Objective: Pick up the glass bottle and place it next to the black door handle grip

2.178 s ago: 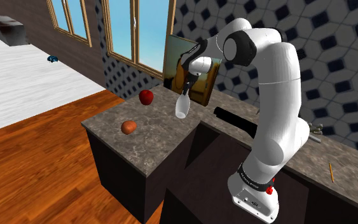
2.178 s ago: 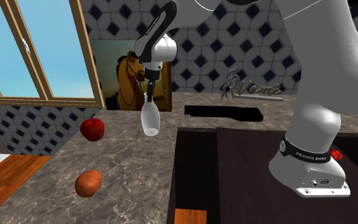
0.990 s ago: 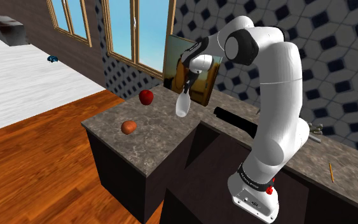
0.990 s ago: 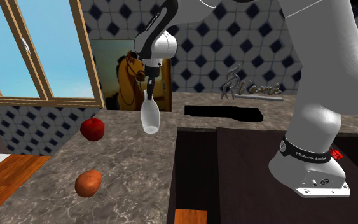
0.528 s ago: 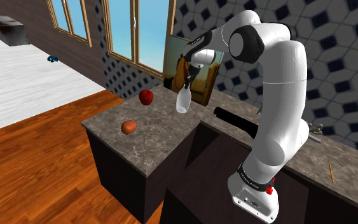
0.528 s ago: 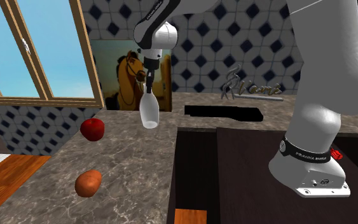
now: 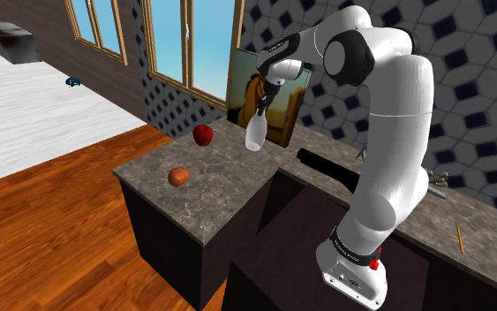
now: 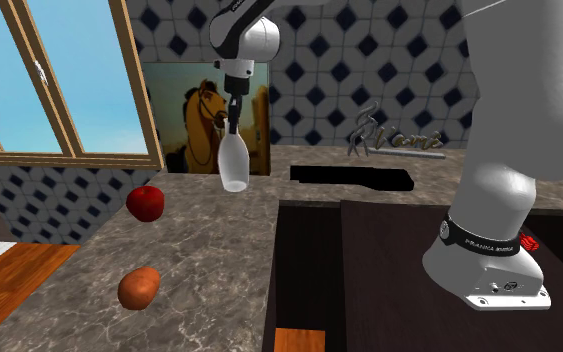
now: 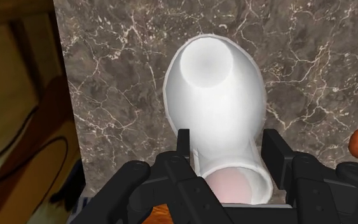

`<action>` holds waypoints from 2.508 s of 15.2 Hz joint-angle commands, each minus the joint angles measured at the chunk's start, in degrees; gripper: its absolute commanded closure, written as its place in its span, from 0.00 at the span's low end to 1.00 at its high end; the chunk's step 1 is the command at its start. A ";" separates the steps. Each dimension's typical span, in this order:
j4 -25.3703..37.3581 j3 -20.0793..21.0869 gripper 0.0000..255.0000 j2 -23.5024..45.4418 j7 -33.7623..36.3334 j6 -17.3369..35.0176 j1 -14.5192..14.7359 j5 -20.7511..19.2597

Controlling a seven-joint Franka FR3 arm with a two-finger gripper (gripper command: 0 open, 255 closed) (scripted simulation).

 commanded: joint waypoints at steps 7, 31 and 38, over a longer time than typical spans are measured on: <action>2.66 -0.79 1.00 -2.49 1.35 -4.91 0.30 -1.64; 16.70 -1.93 1.00 -5.72 4.55 -21.72 -0.06 -4.35; 22.98 -2.07 1.00 -5.10 5.16 -27.36 -0.71 -4.32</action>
